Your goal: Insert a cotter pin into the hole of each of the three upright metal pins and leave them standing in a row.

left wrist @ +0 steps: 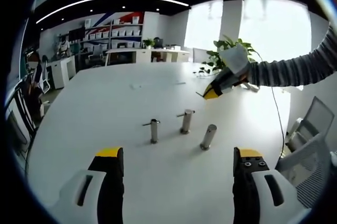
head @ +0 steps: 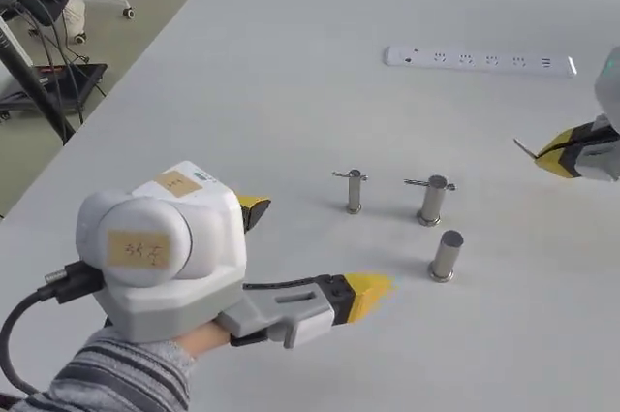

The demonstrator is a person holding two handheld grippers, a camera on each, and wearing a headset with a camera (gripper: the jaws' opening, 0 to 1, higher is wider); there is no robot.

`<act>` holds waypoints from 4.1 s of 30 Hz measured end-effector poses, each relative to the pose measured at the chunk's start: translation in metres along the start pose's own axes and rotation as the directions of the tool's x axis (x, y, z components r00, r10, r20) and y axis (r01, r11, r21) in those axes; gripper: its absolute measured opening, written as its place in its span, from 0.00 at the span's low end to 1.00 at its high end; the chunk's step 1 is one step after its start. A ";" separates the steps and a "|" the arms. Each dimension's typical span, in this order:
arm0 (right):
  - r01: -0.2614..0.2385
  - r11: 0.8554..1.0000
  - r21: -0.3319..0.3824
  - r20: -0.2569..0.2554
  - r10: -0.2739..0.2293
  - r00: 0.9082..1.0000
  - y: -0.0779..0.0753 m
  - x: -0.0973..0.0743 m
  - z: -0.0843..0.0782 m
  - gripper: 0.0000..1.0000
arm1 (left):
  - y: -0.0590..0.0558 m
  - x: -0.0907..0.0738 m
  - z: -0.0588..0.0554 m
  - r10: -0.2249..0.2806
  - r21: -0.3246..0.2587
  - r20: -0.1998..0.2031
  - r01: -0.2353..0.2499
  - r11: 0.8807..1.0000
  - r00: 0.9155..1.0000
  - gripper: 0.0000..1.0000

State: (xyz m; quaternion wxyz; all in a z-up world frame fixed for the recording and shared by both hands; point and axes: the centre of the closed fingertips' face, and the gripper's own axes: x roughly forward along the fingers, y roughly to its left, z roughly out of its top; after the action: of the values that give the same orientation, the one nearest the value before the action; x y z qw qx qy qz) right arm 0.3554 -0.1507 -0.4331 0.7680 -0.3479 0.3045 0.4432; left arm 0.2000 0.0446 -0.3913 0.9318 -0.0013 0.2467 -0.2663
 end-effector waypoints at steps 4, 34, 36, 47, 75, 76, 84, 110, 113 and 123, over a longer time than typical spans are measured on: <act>0.015 0.999 -0.051 0.063 -0.012 0.998 0.010 -0.011 0.022 0.00 | -0.001 0.001 0.009 -0.017 0.019 0.007 0.017 1.000 1.000 0.77; -0.054 0.924 -0.379 0.238 0.154 0.959 0.143 -0.052 0.101 0.00 | -0.043 0.010 0.033 -0.226 -0.180 0.046 0.231 0.956 0.973 0.31; -0.050 0.914 -0.402 0.237 0.157 0.959 0.147 -0.053 0.102 0.00 | -0.045 0.010 0.033 -0.234 -0.213 0.046 0.239 0.947 0.971 0.28; -0.034 0.876 -0.481 0.244 0.171 0.955 0.165 -0.058 0.109 0.00 | -0.055 0.010 0.036 -0.285 -0.313 0.060 0.289 0.905 0.957 0.14; -0.157 0.930 -0.334 0.281 0.257 0.925 0.180 -0.059 0.116 0.00 | -0.064 0.008 0.035 -0.328 -0.257 0.082 0.338 0.905 0.941 0.00; -0.188 0.937 -0.293 0.291 0.275 0.916 0.181 -0.060 0.115 0.00 | -0.063 0.009 0.034 -0.333 -0.250 0.083 0.343 0.906 0.939 0.00; -0.362 0.931 -0.037 0.357 0.351 0.866 0.184 -0.060 0.105 0.06 | -0.065 0.007 0.024 -0.363 -0.096 0.041 0.365 0.926 0.931 0.00; -0.595 0.801 0.069 0.456 0.505 0.733 0.222 -0.079 0.096 0.02 | -0.096 -0.014 0.021 -0.542 0.042 0.052 0.540 0.840 0.839 0.00; -0.593 0.803 0.061 0.447 0.509 0.735 0.222 -0.079 0.095 0.01 | -0.097 -0.014 0.019 -0.546 0.039 0.042 0.545 0.838 0.837 0.00; -0.551 0.832 -0.066 0.383 0.531 0.756 0.223 -0.082 0.088 0.00 | -0.101 -0.015 0.013 -0.560 0.028 0.025 0.559 0.829 0.828 0.00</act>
State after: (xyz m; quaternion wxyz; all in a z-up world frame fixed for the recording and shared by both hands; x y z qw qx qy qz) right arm 0.1358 -0.0367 -0.3779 0.6600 -0.1312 0.2458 0.6976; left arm 0.1451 -0.0368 -0.3592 0.8168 -0.0686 0.2182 -0.5296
